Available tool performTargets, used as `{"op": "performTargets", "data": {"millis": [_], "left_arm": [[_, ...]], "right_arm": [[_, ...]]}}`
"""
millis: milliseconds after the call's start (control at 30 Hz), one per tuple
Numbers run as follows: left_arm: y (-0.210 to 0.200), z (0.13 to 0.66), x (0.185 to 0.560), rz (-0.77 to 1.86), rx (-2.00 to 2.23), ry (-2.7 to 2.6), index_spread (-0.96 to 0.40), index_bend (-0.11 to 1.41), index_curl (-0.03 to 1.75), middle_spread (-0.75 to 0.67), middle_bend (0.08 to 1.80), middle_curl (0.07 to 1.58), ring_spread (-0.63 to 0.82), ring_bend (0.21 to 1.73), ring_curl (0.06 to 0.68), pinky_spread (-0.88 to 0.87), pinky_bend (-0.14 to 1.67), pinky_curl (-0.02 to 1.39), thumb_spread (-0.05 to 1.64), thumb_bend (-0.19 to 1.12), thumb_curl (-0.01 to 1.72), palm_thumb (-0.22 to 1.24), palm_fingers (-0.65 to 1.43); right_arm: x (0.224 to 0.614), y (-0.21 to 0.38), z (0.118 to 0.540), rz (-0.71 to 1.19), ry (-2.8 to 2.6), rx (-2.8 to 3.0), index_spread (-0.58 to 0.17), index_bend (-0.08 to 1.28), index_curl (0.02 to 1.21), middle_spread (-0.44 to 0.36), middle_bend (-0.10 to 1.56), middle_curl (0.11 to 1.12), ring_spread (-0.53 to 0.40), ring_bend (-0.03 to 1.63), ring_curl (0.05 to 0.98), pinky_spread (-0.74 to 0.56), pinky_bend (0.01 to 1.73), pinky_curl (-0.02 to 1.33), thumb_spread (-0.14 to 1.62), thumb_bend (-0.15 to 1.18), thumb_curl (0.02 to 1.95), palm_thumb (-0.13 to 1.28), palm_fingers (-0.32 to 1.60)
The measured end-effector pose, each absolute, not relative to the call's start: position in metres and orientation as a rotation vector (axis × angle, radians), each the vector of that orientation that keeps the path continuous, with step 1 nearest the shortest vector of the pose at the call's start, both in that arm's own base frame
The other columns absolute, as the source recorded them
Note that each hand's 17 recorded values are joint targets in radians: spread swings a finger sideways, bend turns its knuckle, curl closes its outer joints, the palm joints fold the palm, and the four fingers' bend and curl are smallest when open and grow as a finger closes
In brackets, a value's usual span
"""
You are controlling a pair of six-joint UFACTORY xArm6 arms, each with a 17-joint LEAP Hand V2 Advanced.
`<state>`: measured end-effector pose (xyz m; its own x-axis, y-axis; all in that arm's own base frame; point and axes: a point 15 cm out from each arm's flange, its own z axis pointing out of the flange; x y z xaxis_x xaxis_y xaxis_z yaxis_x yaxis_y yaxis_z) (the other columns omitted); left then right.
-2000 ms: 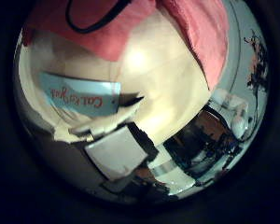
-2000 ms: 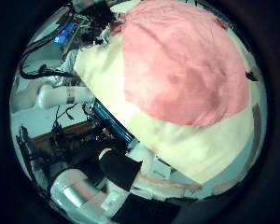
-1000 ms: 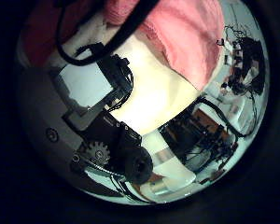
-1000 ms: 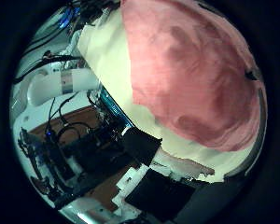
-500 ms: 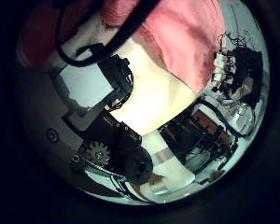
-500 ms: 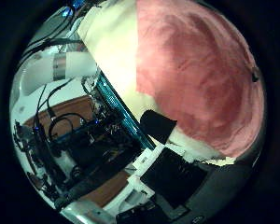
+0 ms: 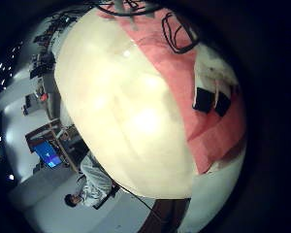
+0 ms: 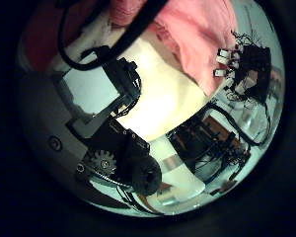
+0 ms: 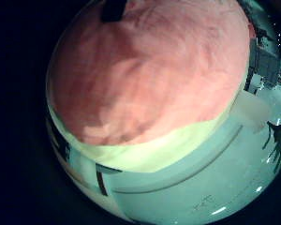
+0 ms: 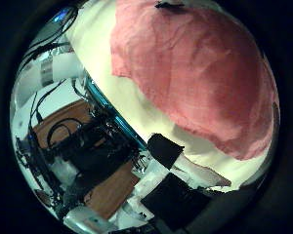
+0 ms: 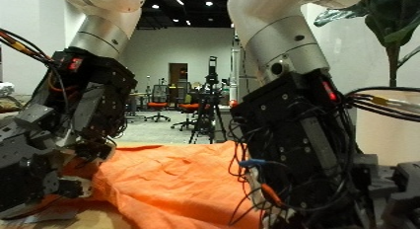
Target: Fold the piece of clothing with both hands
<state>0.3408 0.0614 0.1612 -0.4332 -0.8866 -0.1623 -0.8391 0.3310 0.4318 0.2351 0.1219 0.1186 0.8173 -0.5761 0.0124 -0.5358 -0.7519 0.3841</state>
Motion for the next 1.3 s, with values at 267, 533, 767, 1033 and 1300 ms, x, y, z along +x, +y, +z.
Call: {"op": "performTargets", "data": {"millis": [267, 533, 767, 1033, 1300], "left_arm": [[0.065, 0.169, 0.319, -0.740, 1.607, -2.449, -0.71, 0.49, 1.05, -0.48, 1.08, 0.88, -0.43, 1.29, 0.524, -0.62, 1.14, 0.62, 1.12, -0.02, 0.47, 0.71, 1.13], [0.066, 0.177, 0.294, -0.755, 1.629, -2.415, -0.71, 0.49, 1.06, -0.48, 1.08, 0.88, -0.43, 1.29, 0.522, -0.62, 1.14, 0.62, 1.11, -0.02, 0.47, 0.71, 1.14], [0.061, 0.185, 0.264, -0.781, 1.644, -2.386, -0.72, 0.49, 1.05, -0.47, 1.09, 0.87, -0.44, 1.29, 0.519, -0.62, 1.15, 0.61, 1.10, -0.02, 0.48, 0.70, 1.17], [0.046, 0.192, 0.250, -0.734, 1.668, -2.383, -0.73, 0.51, 1.04, -0.47, 1.09, 0.85, -0.44, 1.28, 0.513, -0.62, 1.16, 0.60, 1.10, -0.02, 0.48, 0.69, 1.19], [0.040, 0.197, 0.258, -0.713, 1.681, -2.400, -0.73, 0.51, 1.03, -0.47, 1.11, 0.83, -0.44, 1.28, 0.510, -0.62, 1.16, 0.59, 1.09, -0.02, 0.48, 0.68, 1.19]], "right_arm": [[0.250, 0.101, 0.122, -0.106, -0.917, 2.587, -0.356, 0.38, 0.37, -0.060, 0.41, 0.38, 0.042, 0.32, 0.287, 0.08, 0.39, 0.08, 0.92, -0.04, 0.31, 0.41, 0.38], [0.261, 0.067, 0.130, -0.083, -0.965, 2.517, -0.342, 0.32, 0.37, -0.066, 0.39, 0.37, 0.024, 0.29, 0.283, 0.05, 0.37, 0.09, 0.92, -0.03, 0.30, 0.38, 0.41], [0.273, 0.046, 0.144, -0.055, -1.079, 2.500, -0.326, 0.25, 0.37, -0.063, 0.34, 0.37, 0.016, 0.31, 0.285, 0.02, 0.38, 0.10, 0.93, -0.03, 0.30, 0.36, 0.46], [0.275, 0.035, 0.154, -0.051, -1.143, 2.485, -0.283, 0.17, 0.36, -0.050, 0.31, 0.37, 0.005, 0.34, 0.294, 0.00, 0.45, 0.10, 0.93, -0.04, 0.30, 0.33, 0.47], [0.263, 0.042, 0.191, 0.059, -1.193, 2.576, -0.285, 0.16, 0.33, -0.068, 0.33, 0.38, -0.038, 0.42, 0.307, -0.07, 0.54, 0.09, 0.93, -0.03, 0.30, 0.32, 0.53]]}}
